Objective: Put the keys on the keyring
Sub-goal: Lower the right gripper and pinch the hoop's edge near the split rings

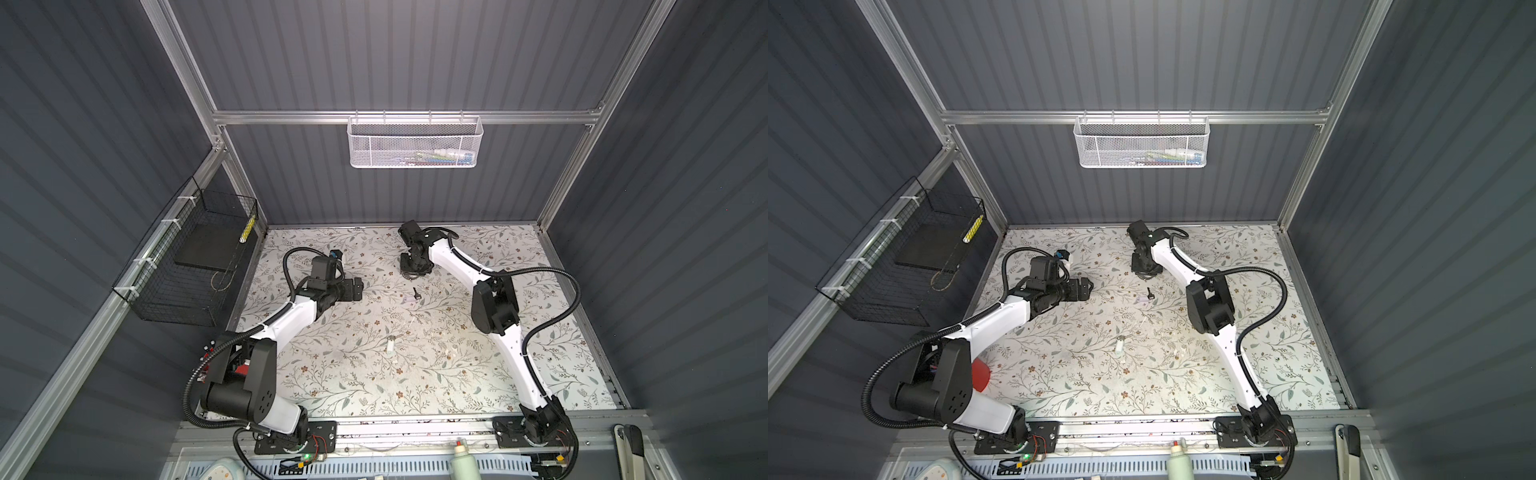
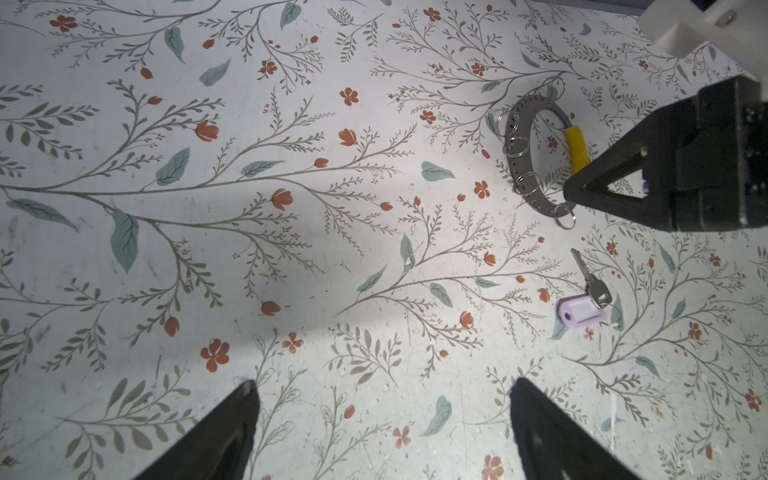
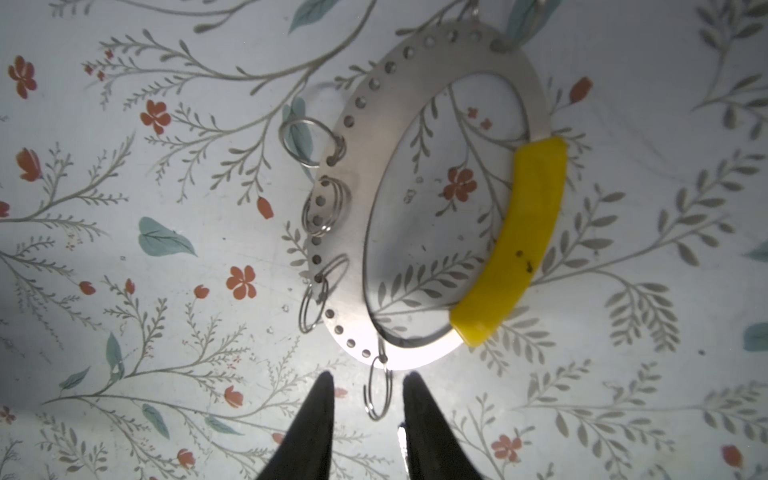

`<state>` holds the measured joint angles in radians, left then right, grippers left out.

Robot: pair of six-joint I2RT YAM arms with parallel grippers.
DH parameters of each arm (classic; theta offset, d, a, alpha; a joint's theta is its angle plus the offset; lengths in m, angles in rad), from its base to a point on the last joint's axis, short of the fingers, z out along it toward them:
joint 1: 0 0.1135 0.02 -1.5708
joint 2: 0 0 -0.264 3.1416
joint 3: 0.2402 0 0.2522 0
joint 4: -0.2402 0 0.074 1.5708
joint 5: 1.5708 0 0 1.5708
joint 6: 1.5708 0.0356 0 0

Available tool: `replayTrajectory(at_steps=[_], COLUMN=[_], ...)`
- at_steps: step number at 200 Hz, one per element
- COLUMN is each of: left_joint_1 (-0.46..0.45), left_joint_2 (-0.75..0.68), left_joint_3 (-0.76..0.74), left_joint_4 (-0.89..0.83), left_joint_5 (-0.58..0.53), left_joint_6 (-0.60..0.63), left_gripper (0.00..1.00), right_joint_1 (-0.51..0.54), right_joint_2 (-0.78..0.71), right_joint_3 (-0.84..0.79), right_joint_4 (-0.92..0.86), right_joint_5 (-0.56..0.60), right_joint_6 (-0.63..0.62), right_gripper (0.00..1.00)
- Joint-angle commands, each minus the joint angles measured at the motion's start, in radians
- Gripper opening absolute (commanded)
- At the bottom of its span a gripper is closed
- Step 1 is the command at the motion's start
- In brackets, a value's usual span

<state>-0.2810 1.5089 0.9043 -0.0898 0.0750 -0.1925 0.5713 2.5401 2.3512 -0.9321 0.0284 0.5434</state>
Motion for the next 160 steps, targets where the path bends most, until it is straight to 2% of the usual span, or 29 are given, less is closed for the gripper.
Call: replayTrajectory(at_steps=[1,84,138,160], left_joint_1=[-0.004,-0.006,-0.006,-0.006], left_joint_2=[0.013,0.017,0.019,0.02], left_joint_3=[0.03,0.035,0.035,0.035], left_joint_4=[-0.018,-0.024,-0.025,-0.025], left_joint_5=[0.0,0.0,0.0,-0.001], left_joint_6=[0.007,0.007,0.007,0.007], left_gripper=[0.95,0.95,0.95,0.95], right_joint_1=[0.012,0.008,0.009,0.011], right_joint_2=[0.054,0.066,0.053,0.041], right_joint_3=[0.05,0.06,0.059,0.047], right_joint_4=[-0.074,-0.097,-0.103,-0.103], right_joint_5=[0.016,0.033,0.034,0.027], right_joint_6=[-0.015,0.002,-0.006,-0.015], right_gripper=[0.32,0.28,0.2,0.11])
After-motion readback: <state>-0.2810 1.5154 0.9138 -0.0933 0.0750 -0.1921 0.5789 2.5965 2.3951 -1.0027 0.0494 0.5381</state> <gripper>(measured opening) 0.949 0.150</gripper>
